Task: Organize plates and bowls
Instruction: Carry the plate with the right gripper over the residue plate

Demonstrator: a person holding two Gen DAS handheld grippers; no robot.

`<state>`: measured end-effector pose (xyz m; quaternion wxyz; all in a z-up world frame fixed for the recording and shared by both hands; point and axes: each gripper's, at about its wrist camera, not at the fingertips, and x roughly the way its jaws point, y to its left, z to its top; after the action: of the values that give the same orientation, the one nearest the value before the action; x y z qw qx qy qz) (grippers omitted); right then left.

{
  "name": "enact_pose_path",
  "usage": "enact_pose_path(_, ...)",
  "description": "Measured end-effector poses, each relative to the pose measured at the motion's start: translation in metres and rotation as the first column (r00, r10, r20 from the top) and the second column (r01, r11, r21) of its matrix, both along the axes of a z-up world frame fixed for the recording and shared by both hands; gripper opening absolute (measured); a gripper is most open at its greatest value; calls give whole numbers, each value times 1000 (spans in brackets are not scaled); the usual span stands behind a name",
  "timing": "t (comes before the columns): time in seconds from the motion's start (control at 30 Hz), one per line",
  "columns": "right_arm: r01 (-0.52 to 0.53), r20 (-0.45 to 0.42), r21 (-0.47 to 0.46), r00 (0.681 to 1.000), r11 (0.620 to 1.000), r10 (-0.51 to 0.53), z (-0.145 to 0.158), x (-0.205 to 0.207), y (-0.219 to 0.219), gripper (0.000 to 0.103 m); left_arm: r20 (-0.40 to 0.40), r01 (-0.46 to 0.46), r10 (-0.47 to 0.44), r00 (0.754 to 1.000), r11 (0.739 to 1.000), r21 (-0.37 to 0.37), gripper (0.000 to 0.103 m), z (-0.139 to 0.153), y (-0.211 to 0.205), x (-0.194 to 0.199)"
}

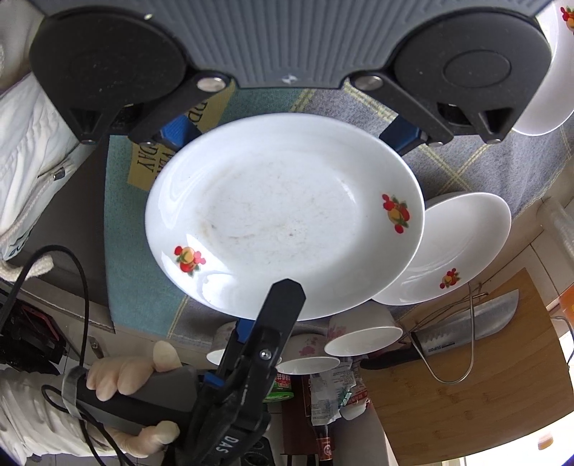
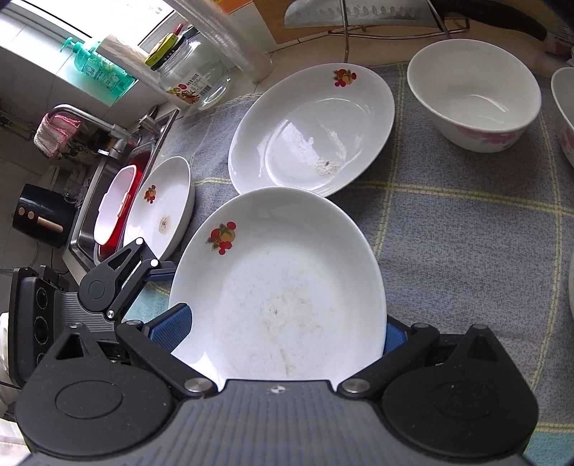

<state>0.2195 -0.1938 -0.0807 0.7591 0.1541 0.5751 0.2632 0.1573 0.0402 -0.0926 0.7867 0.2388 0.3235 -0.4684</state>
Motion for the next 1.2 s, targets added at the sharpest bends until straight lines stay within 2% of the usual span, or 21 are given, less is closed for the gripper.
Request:
enact_pose_path(0.53,-84,43,11,996,996,84,17,18,90,103,16,-88,87,996,996,9,102,20,79,6)
enact_pose_path(0.97,-155,59,14,986,988,154,18,42,163,103,26,-170,169,985,985,11,102,26,145,15)
enact_pose_path(1.2,-160,66,2,985,987,160,17,55,192,103,31,-176,176,984,984,3,102,25,171,27)
